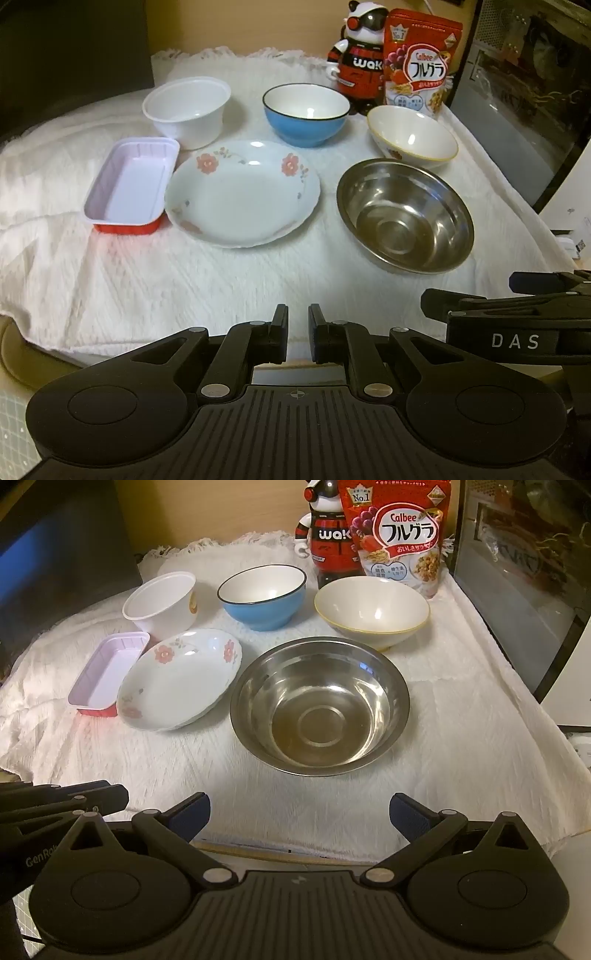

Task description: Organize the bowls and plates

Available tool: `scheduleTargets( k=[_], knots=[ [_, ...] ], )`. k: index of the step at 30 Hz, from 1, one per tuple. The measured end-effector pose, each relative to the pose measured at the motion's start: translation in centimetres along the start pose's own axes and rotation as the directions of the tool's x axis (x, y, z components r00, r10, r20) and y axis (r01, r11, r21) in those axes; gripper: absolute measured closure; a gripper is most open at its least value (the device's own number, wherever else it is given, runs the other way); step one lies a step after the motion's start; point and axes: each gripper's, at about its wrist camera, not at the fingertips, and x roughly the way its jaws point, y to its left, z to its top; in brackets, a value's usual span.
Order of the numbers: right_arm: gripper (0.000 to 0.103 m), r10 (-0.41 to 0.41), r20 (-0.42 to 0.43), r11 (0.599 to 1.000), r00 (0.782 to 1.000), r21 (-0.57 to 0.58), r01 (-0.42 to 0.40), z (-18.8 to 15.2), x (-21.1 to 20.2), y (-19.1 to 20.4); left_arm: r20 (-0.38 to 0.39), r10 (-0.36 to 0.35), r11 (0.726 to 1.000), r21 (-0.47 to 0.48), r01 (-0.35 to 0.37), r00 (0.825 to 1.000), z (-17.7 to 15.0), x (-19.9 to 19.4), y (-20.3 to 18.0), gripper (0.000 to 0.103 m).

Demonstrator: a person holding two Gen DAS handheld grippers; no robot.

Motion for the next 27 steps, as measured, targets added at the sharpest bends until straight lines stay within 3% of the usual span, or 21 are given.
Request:
scheduleTargets(
  k=[27],
  knots=[
    [0.000,0.001,0.006,1.000,1.000,-0.005,-0.001,0.15,-0.29,0.33,-0.005,-0.003,1.000,-0.010,0.002,1.000,-0.58,-0.20,0.28,0.090]
  ],
)
